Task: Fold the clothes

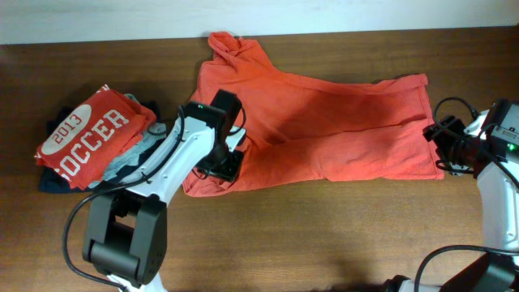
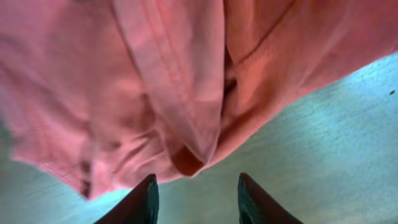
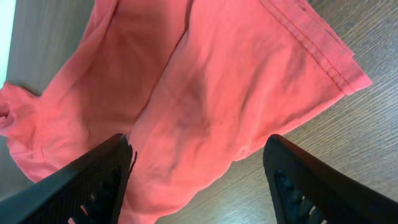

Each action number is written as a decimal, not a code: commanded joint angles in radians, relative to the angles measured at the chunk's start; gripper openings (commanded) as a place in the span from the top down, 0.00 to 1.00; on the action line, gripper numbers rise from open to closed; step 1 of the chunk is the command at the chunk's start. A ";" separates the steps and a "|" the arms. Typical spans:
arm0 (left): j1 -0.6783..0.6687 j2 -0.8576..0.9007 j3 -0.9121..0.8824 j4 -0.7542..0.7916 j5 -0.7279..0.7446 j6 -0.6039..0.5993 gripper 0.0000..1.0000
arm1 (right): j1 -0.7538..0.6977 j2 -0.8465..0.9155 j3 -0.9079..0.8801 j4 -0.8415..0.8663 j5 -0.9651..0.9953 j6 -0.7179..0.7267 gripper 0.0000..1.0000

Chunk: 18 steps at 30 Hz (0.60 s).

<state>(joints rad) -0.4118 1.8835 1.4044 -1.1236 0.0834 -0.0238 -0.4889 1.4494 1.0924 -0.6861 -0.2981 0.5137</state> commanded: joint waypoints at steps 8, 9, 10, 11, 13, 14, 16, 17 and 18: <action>0.004 0.002 -0.110 0.109 0.024 -0.017 0.65 | 0.005 -0.010 0.008 -0.037 -0.008 -0.016 0.30; 0.004 0.002 -0.114 0.115 0.023 -0.017 0.68 | 0.005 -0.010 0.008 -0.038 -0.008 -0.016 0.30; 0.004 0.002 -0.115 0.123 0.007 -0.017 0.75 | 0.005 -0.010 0.008 -0.040 -0.008 -0.016 0.30; 0.004 0.002 -0.115 0.130 -0.007 -0.017 0.79 | 0.005 -0.010 0.008 -0.043 -0.008 -0.016 0.30; 0.005 0.001 -0.108 0.146 -0.039 -0.018 1.00 | 0.005 -0.010 0.008 -0.045 -0.008 -0.016 0.30; 0.005 0.001 -0.100 0.142 -0.039 -0.018 1.00 | 0.005 -0.010 0.008 -0.046 -0.008 -0.016 0.30; 0.007 -0.002 -0.068 0.106 -0.049 -0.018 0.99 | 0.005 -0.010 0.008 -0.050 -0.008 -0.016 0.30; 0.010 -0.003 -0.043 0.081 -0.062 -0.018 0.99 | 0.005 -0.010 0.008 -0.052 -0.008 -0.016 0.30; 0.015 -0.006 -0.012 0.050 -0.077 -0.018 0.99 | 0.005 -0.010 0.008 -0.052 -0.008 -0.016 0.30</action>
<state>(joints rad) -0.4118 1.8835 1.3128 -1.0267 0.0555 -0.0425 -0.4889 1.4494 1.0924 -0.7345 -0.2981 0.5117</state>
